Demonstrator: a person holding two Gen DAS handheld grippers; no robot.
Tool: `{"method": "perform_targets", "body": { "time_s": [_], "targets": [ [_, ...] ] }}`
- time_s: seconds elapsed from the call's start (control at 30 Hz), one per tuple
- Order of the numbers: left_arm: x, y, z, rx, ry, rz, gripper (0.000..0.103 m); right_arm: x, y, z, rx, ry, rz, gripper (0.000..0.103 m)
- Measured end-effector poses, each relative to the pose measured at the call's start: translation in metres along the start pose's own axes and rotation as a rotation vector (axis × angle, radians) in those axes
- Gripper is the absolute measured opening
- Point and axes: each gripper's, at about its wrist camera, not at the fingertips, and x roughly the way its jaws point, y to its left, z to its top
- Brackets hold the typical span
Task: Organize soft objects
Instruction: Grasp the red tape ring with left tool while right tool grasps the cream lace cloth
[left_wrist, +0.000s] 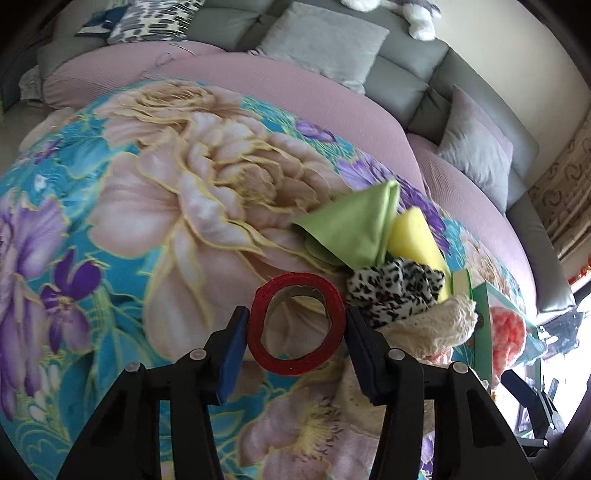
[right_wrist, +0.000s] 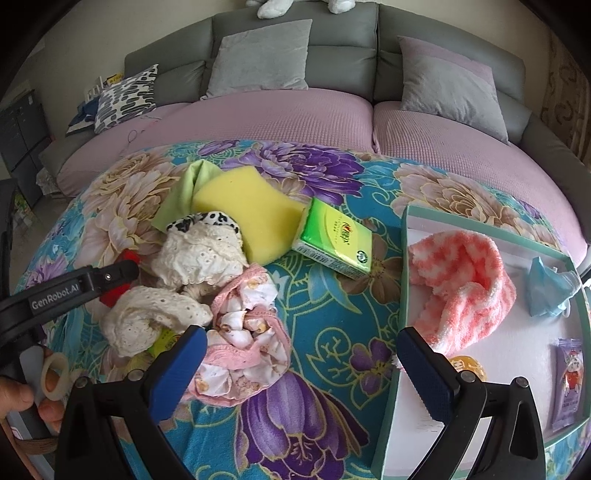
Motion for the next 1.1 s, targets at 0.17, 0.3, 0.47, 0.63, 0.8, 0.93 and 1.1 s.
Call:
{"method": "perform_targets", "body": {
  "time_s": [0.17, 0.3, 0.47, 0.63, 0.8, 0.93, 1.1],
  "targets": [
    [-0.015, 0.010, 0.004, -0.027, -0.042, 0.010, 0.054, 0.003, 0.013, 0.000, -0.033, 0.009, 0.041, 0.103],
    [-0.019, 0.015, 0.005, -0.032, -0.049, 0.011, 0.054, 0.005, 0.019, 0.000, -0.020, 0.014, 0.089, 0.103],
    [-0.021, 0.018, 0.006, -0.036, -0.055, 0.010, 0.054, 0.006, 0.023, 0.001, -0.011, 0.018, 0.137, 0.103],
    [-0.022, 0.021, 0.005, -0.040, -0.055, 0.013, 0.054, 0.006, 0.027, 0.001, -0.025, 0.008, 0.142, 0.103],
    [-0.023, 0.024, 0.004, -0.046, -0.055, 0.018, 0.054, -0.003, 0.032, 0.000, -0.067, -0.015, 0.132, 0.103],
    [-0.025, 0.026, 0.005, -0.056, -0.060, 0.018, 0.054, -0.013, 0.034, 0.000, -0.074, -0.053, 0.173, 0.103],
    [-0.029, 0.031, 0.005, -0.071, -0.068, 0.020, 0.054, -0.011, 0.046, -0.002, -0.104, -0.048, 0.208, 0.096]
  ]
}}
